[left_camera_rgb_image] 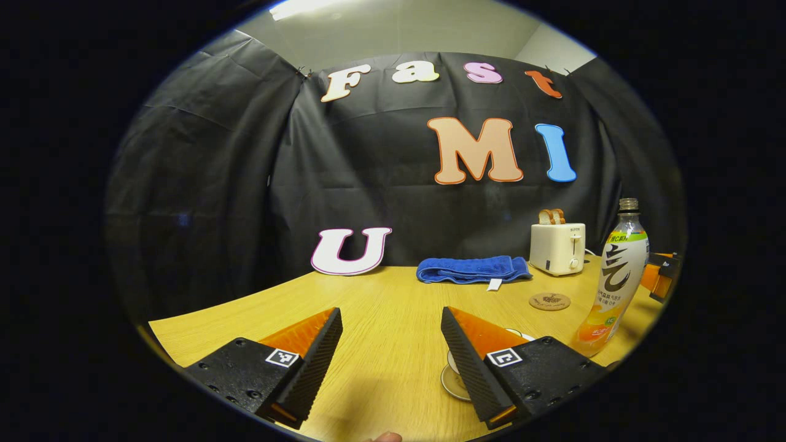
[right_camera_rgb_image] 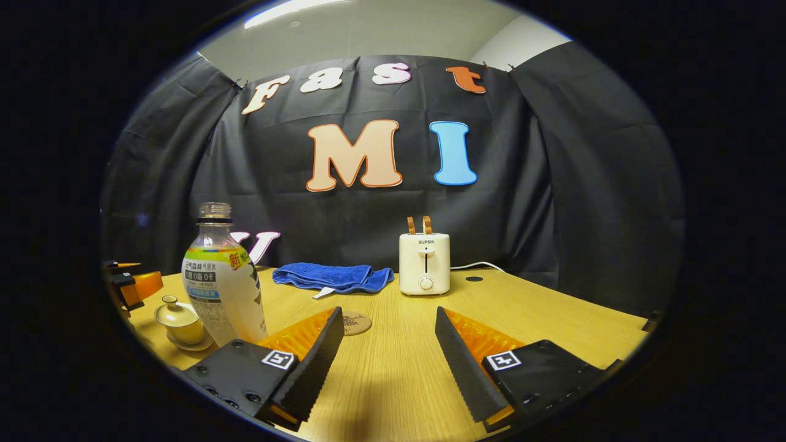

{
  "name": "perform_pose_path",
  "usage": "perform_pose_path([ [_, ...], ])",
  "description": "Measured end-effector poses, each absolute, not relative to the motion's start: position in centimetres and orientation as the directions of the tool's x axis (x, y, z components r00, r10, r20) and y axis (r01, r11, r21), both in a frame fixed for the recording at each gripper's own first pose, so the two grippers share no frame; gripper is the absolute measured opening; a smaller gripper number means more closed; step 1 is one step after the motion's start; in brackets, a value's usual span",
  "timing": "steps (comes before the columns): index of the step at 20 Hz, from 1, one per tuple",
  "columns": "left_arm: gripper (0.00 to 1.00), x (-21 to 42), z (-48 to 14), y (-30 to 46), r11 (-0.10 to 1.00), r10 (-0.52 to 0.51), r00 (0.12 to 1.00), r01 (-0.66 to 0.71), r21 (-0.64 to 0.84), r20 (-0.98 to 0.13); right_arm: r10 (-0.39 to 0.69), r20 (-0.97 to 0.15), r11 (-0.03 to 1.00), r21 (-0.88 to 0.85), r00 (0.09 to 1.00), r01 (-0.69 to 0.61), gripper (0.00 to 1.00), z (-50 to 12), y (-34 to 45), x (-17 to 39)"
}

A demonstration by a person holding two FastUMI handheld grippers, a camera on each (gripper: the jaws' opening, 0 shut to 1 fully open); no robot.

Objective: Open the teacup lid with one hand, grasp the water bottle and pour water into the teacup with the other hand; after pouring, place the water bottle on the coaster and then close the teacup lid.

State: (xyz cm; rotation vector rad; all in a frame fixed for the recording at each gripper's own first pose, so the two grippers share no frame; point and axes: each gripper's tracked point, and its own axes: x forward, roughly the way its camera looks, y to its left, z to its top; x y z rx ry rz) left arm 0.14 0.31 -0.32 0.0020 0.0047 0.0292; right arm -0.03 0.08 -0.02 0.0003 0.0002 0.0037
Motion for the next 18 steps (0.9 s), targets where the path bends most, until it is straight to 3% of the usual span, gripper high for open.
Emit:
perform_pose_path([
  [10,0.94,0.0,-0.1,0.0,1.000,0.003,1.000,-0.003,-0.003,-0.001,0.000,0.001,1.000,0.001,1.000,0.000,0.96,0.0,0.1,0.0],
  [18,0.95,-0.5,0.2,-3.3,0.994,-0.102,0.995,0.102,-0.031,-0.014,0.011,0.001,1.000,0.002,1.000,-0.011,0.94,0.0,0.2,0.0],
])
